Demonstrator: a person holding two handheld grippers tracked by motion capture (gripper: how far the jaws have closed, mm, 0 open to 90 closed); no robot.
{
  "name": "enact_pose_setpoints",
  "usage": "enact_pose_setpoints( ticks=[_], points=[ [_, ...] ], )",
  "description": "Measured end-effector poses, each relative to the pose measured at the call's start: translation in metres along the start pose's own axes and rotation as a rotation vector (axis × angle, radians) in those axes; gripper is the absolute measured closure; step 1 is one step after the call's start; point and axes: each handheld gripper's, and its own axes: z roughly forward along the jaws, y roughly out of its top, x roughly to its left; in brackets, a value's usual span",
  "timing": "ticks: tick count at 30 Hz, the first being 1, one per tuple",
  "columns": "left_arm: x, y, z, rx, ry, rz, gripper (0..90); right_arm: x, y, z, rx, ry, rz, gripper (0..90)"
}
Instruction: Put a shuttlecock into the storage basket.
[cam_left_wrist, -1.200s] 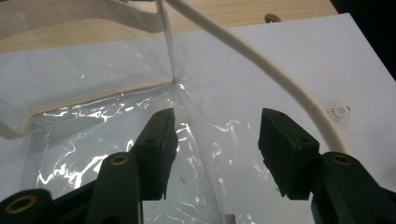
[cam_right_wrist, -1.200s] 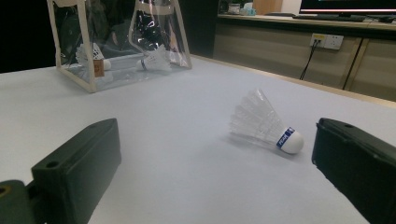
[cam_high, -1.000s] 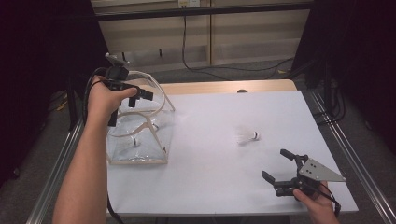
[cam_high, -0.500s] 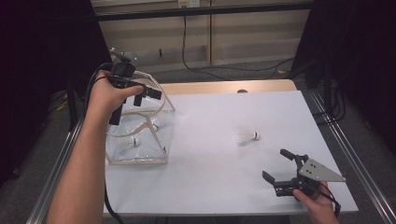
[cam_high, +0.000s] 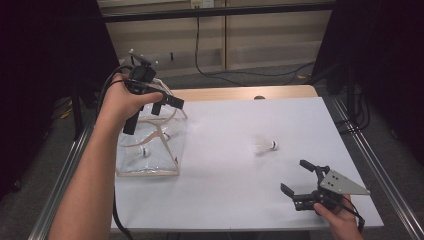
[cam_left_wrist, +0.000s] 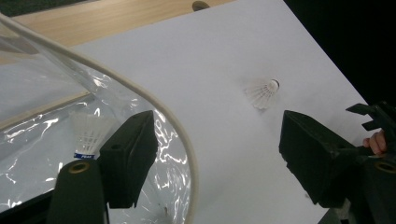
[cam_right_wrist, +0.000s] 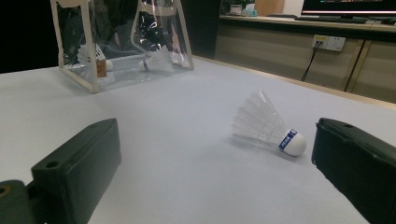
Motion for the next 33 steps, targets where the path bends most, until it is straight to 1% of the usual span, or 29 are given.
enact_pose_setpoints(
  ticks=[4, 9, 13, 14, 15, 17, 20, 24, 28, 30, 31, 33],
  points=[
    [-0.004, 0.002, 0.002, 0.009, -0.013, 0.016, 26.8, 0.0, 0.0, 0.0, 0.001, -0.003, 0.005, 0.9],
    [-0.008, 0.002, 0.005, 0.011, -0.019, 0.013, 25.1, 0.0, 0.0, 0.0, 0.0, -0.002, 0.002, 0.9],
    [-0.011, 0.002, 0.005, 0.009, -0.031, 0.029, 24.7, 0.0, 0.0, 0.0, -0.001, 0.002, 0.001, 0.9],
    [-0.012, 0.003, 0.005, 0.009, -0.036, 0.028, 24.6, 0.0, 0.0, 0.0, -0.001, 0.002, 0.0, 0.9],
    [-0.013, 0.003, 0.006, 0.014, -0.038, 0.038, 24.5, 0.0, 0.0, 0.0, 0.001, -0.001, 0.003, 0.9],
    [-0.015, 0.003, 0.006, 0.012, -0.034, 0.041, 24.2, 0.0, 0.0, 0.0, -0.001, 0.0, 0.003, 0.9],
    [-0.018, 0.003, 0.007, 0.006, -0.052, 0.037, 23.7, 0.0, 0.0, 0.0, 0.001, 0.004, 0.002, 0.9],
    [-0.023, 0.004, 0.01, 0.018, -0.056, 0.055, 23.5, 0.0, 0.0, 0.0, 0.001, 0.001, -0.001, 0.9],
    [-0.028, 0.005, 0.012, 0.017, -0.068, 0.058, 23.1, 0.0, 0.0, 0.0, 0.0, -0.002, 0.001, 0.9],
    [-0.03, 0.006, 0.012, 0.015, -0.071, 0.065, 22.1, 0.0, 0.0, 0.0, -0.002, -0.001, -0.005, 0.9],
    [-0.031, 0.006, 0.012, 0.018, -0.078, 0.064, 22.1, 0.0, 0.0, -0.001, -0.001, 0.0, -0.002, 0.9],
    [-0.032, 0.006, 0.012, 0.015, -0.078, 0.068, 21.7, 0.0, 0.0, -0.001, -0.002, -0.001, 0.001, 0.9]
  ],
)
